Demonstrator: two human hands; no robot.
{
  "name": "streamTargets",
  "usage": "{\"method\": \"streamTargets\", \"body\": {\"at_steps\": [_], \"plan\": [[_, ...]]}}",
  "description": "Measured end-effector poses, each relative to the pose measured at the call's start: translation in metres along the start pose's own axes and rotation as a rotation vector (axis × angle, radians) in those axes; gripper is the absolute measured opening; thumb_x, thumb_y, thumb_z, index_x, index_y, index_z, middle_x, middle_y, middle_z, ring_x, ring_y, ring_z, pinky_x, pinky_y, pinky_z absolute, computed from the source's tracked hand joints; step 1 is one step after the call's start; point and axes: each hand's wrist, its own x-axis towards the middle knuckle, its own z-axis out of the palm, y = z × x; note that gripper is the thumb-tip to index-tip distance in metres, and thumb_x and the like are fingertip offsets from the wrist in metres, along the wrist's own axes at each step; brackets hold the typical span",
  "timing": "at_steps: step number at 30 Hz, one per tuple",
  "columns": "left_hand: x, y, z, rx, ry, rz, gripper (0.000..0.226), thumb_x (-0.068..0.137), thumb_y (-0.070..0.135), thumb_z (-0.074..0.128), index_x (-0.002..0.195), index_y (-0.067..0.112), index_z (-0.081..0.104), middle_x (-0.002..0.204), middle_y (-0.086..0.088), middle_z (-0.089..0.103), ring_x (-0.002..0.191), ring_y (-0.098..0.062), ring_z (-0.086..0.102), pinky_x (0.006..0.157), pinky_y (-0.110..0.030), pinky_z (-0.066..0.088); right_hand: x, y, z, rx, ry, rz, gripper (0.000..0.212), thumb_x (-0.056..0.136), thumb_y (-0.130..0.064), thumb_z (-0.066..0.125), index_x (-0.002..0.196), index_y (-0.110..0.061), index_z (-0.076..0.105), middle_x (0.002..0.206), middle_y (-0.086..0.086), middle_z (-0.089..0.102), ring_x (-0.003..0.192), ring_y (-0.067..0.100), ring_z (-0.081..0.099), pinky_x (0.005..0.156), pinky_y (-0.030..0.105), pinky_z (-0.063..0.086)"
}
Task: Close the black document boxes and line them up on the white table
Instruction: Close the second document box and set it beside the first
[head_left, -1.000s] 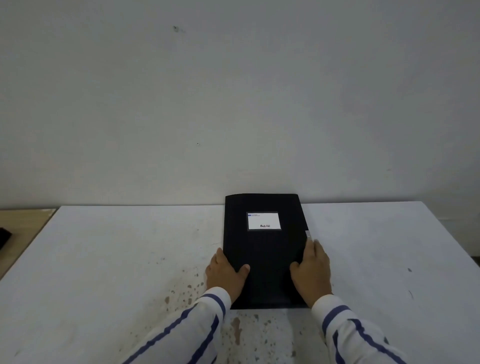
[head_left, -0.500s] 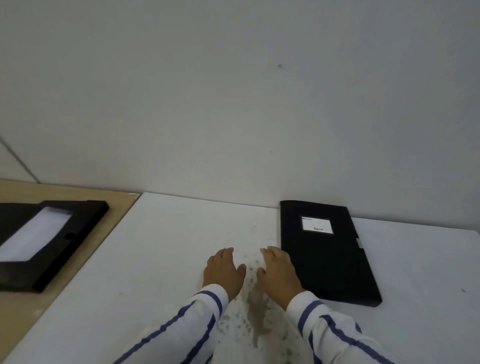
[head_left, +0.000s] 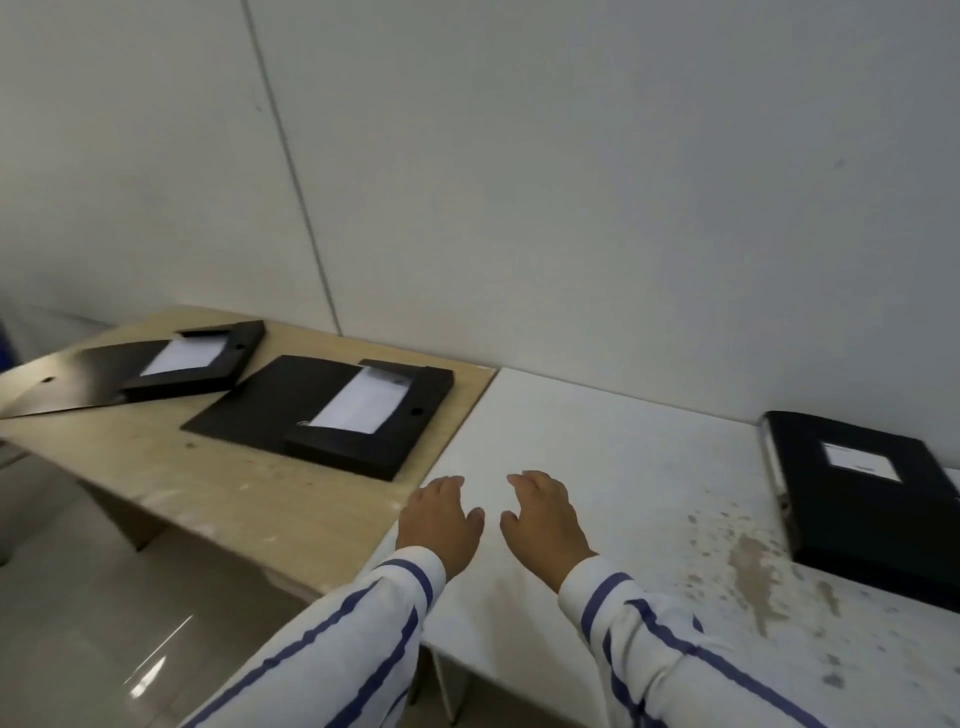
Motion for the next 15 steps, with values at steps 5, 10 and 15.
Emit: {"method": "streamTargets", "body": {"at_steps": [5,10,15], "plan": [[0.005,-0.071,-0.055,-0.004,0.059,-0.094,0.056,0.091,0.047,0.051,0.140,0.024,0.038,0.148,0.000,0.042,0.133,-0.025,0.042,0.107,-0.040,0.038,0.009,-0.079,0.043,0.014,-0.030,-0.079,0.048,0.093,-0.029,0.050,0.139,-0.019,0.039,0.149,0.002,0.038,0.136,0.024,0.035,0.109,0.035,0.035],[0.028,-0.123,-0.079,-0.024,0.108,-0.157,0.053,0.090,0.046,0.051,0.139,0.027,0.039,0.147,0.001,0.043,0.132,-0.025,0.043,0.105,-0.041,0.040,0.035,-0.129,0.083,0.022,-0.083,-0.145,0.047,0.092,-0.030,0.052,0.137,-0.024,0.040,0.147,0.000,0.039,0.135,0.024,0.038,0.107,0.035,0.037],[0.068,-0.165,-0.084,-0.001,0.111,-0.188,0.054,0.091,0.047,0.050,0.139,0.027,0.039,0.148,0.002,0.042,0.132,-0.024,0.042,0.106,-0.040,0.040,0.079,-0.157,0.125,0.013,-0.116,-0.186,0.048,0.093,-0.028,0.050,0.139,-0.022,0.039,0.148,0.001,0.038,0.137,0.023,0.035,0.109,0.035,0.036]]}}
